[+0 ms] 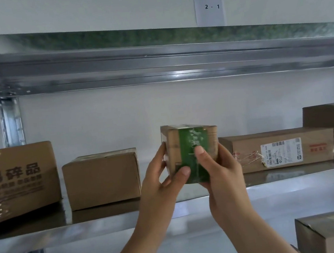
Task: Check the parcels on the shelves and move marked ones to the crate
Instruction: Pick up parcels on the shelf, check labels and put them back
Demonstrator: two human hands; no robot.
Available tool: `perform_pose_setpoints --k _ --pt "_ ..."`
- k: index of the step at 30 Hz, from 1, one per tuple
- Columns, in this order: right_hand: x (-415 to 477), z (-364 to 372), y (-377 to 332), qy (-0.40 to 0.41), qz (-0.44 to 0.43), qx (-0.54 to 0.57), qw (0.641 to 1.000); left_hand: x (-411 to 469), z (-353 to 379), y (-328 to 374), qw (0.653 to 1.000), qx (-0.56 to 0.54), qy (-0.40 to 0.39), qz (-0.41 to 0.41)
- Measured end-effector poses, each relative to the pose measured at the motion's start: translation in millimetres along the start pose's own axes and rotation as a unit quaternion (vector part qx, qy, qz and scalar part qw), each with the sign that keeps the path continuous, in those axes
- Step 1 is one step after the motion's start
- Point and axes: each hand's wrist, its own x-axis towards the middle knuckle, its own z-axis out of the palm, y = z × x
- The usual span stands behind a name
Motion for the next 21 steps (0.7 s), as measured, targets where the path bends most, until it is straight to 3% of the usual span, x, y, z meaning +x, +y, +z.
perform_pose_setpoints --k 7,21 --pt "11.6 -21.0 -0.4 0.076 -0.006 0.021 0.997 1.7 -6.6 2.9 0.999 0.005 0.032 -0.038" --pt "22.9 -47.1 -9.5 0.081 0.035 0.080 0.993 19.4 -30.2 -0.3 0.990 0.037 0.129 -0.045"
